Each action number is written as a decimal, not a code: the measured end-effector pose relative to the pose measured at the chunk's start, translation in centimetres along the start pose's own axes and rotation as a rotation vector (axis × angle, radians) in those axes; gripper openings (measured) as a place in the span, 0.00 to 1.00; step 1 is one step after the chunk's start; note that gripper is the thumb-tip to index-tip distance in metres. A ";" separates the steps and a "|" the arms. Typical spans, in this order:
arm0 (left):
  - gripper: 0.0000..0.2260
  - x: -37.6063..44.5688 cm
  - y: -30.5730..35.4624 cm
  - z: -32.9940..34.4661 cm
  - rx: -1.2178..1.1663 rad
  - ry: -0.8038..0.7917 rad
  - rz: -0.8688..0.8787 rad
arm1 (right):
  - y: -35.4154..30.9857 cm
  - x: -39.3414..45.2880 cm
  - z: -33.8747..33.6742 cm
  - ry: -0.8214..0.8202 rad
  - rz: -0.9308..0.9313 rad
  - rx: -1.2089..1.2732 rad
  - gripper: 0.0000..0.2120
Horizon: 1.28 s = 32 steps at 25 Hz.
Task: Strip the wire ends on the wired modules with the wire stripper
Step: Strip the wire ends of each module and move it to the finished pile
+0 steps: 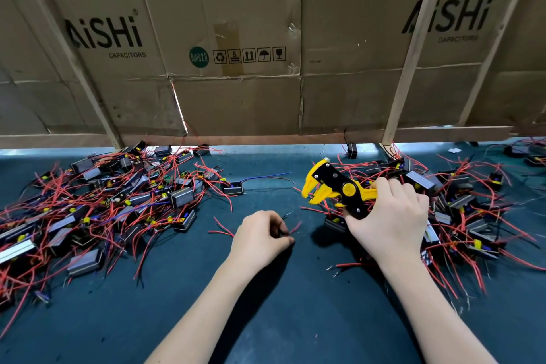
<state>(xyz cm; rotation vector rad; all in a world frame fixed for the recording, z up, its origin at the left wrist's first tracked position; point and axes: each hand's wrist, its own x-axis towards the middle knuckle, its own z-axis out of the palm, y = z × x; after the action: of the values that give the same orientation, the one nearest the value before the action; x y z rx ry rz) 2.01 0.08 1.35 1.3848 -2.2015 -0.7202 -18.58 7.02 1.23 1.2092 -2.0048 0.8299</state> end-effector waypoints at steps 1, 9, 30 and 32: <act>0.04 -0.1 0.2 0.1 0.041 0.021 -0.007 | 0.0 0.0 0.0 0.003 -0.001 -0.001 0.27; 0.03 -0.3 0.0 0.2 0.148 0.040 0.134 | 0.2 0.0 0.4 -0.008 -0.025 -0.058 0.28; 0.06 -0.7 -0.2 -0.3 -0.313 0.180 0.229 | -0.1 0.0 0.1 -0.084 -0.073 -0.074 0.26; 0.07 -0.8 -0.2 -0.3 -0.324 0.167 0.245 | -0.2 -0.1 0.1 -0.094 -0.071 -0.073 0.26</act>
<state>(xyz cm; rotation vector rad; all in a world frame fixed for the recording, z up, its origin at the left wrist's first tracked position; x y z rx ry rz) 2.64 0.65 1.43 0.9607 -1.9742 -0.7968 -18.40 6.94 1.14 1.2908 -2.0359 0.6708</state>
